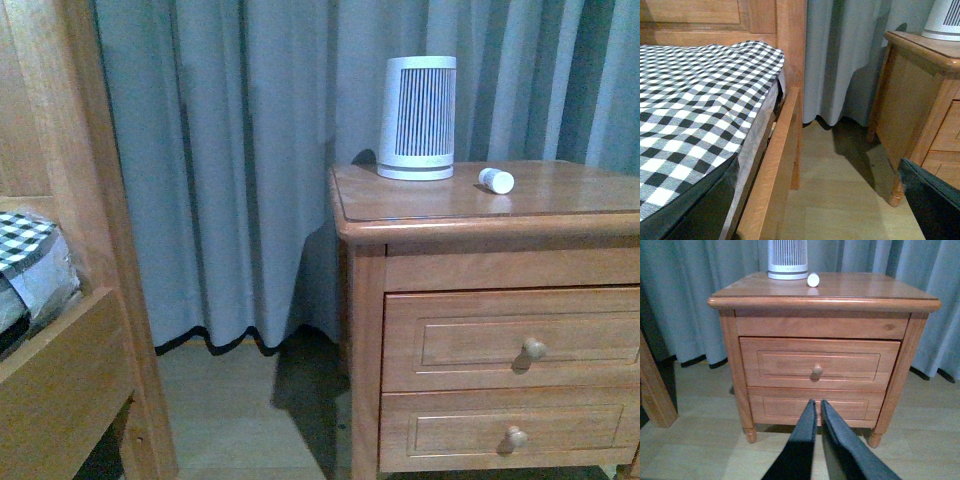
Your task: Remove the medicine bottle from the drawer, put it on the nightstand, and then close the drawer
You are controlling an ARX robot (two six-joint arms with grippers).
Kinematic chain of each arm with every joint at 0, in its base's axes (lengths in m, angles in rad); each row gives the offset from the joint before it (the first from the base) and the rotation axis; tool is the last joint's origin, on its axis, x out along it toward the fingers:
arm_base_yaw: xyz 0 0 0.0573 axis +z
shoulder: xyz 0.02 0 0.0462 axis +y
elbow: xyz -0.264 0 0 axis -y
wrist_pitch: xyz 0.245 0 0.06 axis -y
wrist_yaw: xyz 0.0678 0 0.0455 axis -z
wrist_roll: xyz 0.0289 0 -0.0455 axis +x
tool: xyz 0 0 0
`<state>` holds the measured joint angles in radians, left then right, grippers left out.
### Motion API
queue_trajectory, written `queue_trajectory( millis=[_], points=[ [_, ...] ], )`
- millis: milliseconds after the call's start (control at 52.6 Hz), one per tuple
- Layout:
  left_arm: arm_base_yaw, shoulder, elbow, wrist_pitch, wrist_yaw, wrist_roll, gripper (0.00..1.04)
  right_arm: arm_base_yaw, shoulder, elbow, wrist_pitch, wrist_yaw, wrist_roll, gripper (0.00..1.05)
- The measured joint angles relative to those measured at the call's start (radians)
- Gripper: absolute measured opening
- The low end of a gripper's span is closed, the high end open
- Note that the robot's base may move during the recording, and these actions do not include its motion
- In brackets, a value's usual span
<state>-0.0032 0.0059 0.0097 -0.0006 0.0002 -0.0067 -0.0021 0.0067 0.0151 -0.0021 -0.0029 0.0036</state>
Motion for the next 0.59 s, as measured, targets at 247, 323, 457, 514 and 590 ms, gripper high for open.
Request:
queue_trajectory(
  millis=[247, 323, 457, 514, 590],
  points=[
    [0.0, 0.0, 0.0, 0.0, 0.0, 0.0, 0.98, 0.0, 0.0, 0.0, 0.0, 0.0, 0.0, 0.56],
    [0.0, 0.0, 0.0, 0.0, 0.0, 0.0, 0.98, 0.0, 0.0, 0.0, 0.0, 0.0, 0.0, 0.74],
    [0.0, 0.0, 0.0, 0.0, 0.0, 0.0, 0.98, 0.0, 0.0, 0.0, 0.0, 0.0, 0.0, 0.99],
    [0.0, 0.0, 0.0, 0.0, 0.0, 0.0, 0.98, 0.0, 0.0, 0.0, 0.0, 0.0, 0.0, 0.98],
    [0.0, 0.0, 0.0, 0.0, 0.0, 0.0, 0.98, 0.0, 0.0, 0.0, 0.0, 0.0, 0.0, 0.98]
  ],
)
